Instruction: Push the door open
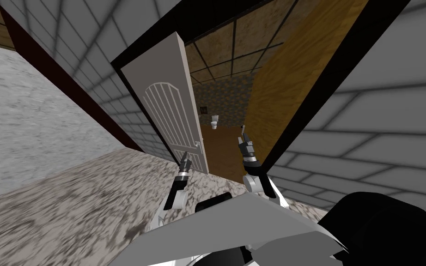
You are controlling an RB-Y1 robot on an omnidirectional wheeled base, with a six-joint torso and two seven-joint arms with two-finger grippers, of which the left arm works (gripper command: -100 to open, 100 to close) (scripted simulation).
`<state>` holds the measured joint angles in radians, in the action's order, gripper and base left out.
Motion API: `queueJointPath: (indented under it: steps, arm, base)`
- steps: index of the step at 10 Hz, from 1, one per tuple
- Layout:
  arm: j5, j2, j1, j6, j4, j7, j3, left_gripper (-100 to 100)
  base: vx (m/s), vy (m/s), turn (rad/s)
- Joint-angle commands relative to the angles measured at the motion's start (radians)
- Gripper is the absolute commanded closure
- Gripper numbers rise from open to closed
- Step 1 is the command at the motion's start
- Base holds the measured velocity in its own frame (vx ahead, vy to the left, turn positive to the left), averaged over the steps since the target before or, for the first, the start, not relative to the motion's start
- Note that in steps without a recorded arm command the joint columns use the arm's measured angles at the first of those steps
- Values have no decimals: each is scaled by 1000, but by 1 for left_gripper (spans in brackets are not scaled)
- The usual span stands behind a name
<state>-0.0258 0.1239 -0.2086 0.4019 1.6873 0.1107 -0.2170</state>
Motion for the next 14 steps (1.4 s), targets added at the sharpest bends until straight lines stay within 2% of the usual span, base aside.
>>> queueJointPath:
  steps: [1,4,5,9,12,14]
  arm:
    - [3,8,19,-14,-37,7,-15,-100]
    - [9,18,57,-37,-105,15,-42,-100]
    - [9,18,57,-37,-105,15,-42,-100]
    - [15,30,102,-65,-186,26,-74,-100]
    - [20,38,131,-83,-238,32,-94,-100]
    - [24,45,159,-100,-288,39,-114,-100]
  base:
    - [82,120,-118]
    - [57,123,-111]
    - [31,71,-32]
    - [38,90,-97]
    - [52,119,-82]
    - [35,166,-133]
